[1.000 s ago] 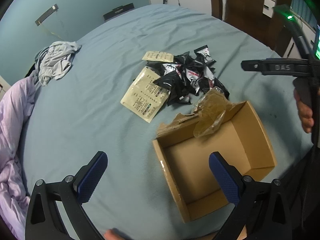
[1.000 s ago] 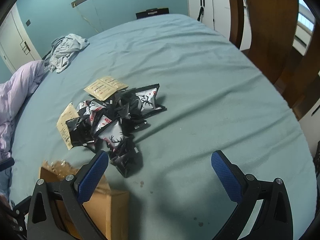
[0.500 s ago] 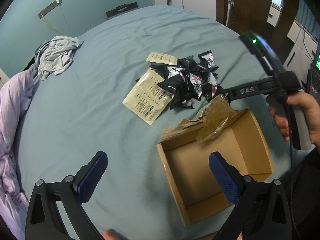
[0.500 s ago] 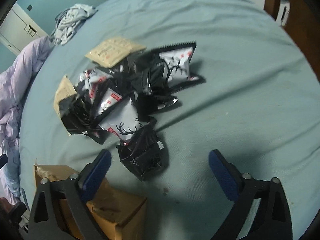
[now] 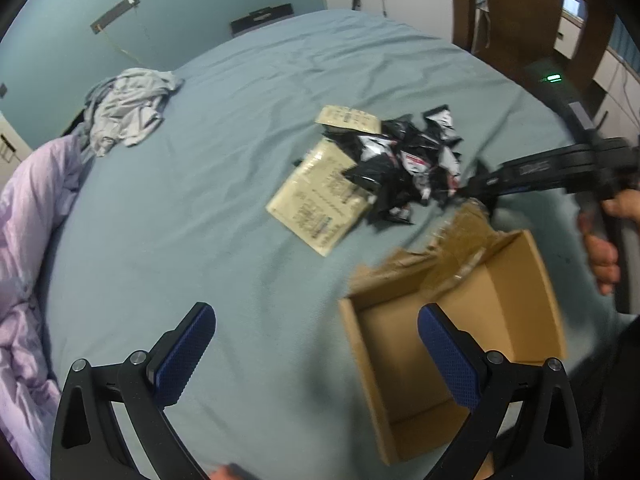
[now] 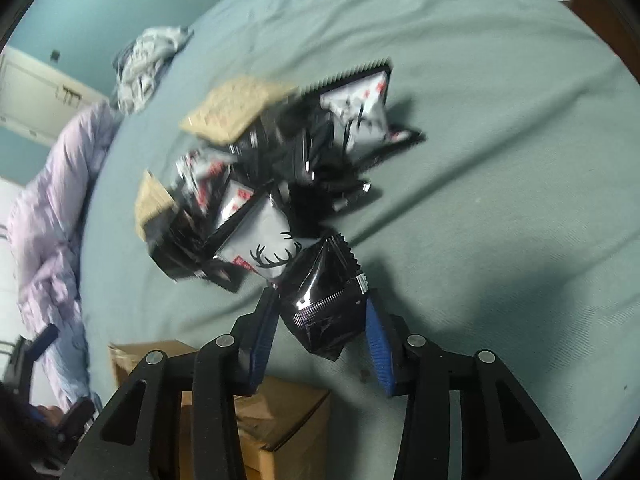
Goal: Organize snacks
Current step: 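Grasp a black snack packet from the pile with the right gripper, then drop a beige sachet into the box with the left gripper while the right holds the packet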
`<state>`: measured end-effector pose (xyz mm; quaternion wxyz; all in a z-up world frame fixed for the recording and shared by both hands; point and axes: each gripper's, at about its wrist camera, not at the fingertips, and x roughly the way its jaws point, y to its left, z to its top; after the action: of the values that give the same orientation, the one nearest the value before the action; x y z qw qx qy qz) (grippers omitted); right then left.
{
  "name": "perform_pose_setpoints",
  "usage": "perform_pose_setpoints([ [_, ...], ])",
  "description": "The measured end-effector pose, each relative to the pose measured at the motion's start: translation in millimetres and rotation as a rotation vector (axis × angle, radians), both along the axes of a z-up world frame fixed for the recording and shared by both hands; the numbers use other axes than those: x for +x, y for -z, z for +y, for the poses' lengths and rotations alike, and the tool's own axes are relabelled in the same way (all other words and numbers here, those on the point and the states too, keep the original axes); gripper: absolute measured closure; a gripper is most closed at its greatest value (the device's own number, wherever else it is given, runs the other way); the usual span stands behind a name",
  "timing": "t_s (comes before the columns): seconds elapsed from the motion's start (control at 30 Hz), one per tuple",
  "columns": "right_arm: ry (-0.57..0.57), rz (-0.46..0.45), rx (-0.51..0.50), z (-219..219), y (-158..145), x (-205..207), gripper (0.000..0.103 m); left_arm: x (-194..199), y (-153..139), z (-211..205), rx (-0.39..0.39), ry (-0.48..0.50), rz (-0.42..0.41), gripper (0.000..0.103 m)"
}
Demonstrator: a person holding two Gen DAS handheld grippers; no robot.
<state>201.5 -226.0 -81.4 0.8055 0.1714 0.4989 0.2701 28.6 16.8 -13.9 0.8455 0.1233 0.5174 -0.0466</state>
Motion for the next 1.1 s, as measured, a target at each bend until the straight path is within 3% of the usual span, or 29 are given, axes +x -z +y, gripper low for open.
perform_pose_setpoints([
  [0.23, 0.138, -0.165, 0.062, -58.4, -51.8, -72.2, 0.062, 44.8, -13.4, 5.6, 0.059, 0.036, -0.093, 0.0],
  [0.3, 0.16, -0.215, 0.085, -74.9, -63.9, -96.1, 0.062, 60.2, -14.7, 7.1, 0.043, 0.04, -0.108, 0.0],
  [0.37, 0.192, -0.265, 0.08, -88.3, -66.0, -123.2, 0.062, 77.7, -10.9, 8.4, -0.013, 0.05, -0.095, 0.0],
  [0.5, 0.265, -0.285, -0.03, -96.3, -49.8, -157.8, 0.062, 99.8, 11.6, -1.4, -0.027, 0.079, -0.041, 0.0],
  [0.83, 0.182, -0.191, -0.059, -55.5, -27.7, -113.7, 0.062, 138.0, 80.8, -3.1, -0.001, 0.09, 0.112, 0.0],
  [1.0, 0.142, -0.18, -0.094, -48.5, -27.1, -96.4, 0.062, 148.7, 106.5, 2.8, -0.086, 0.068, 0.21, 0.0],
  [1.1, 0.153, -0.173, -0.094, -51.5, -27.4, -92.1, 0.062, 150.6, 112.7, -0.2, -0.058, 0.037, 0.208, 0.004],
])
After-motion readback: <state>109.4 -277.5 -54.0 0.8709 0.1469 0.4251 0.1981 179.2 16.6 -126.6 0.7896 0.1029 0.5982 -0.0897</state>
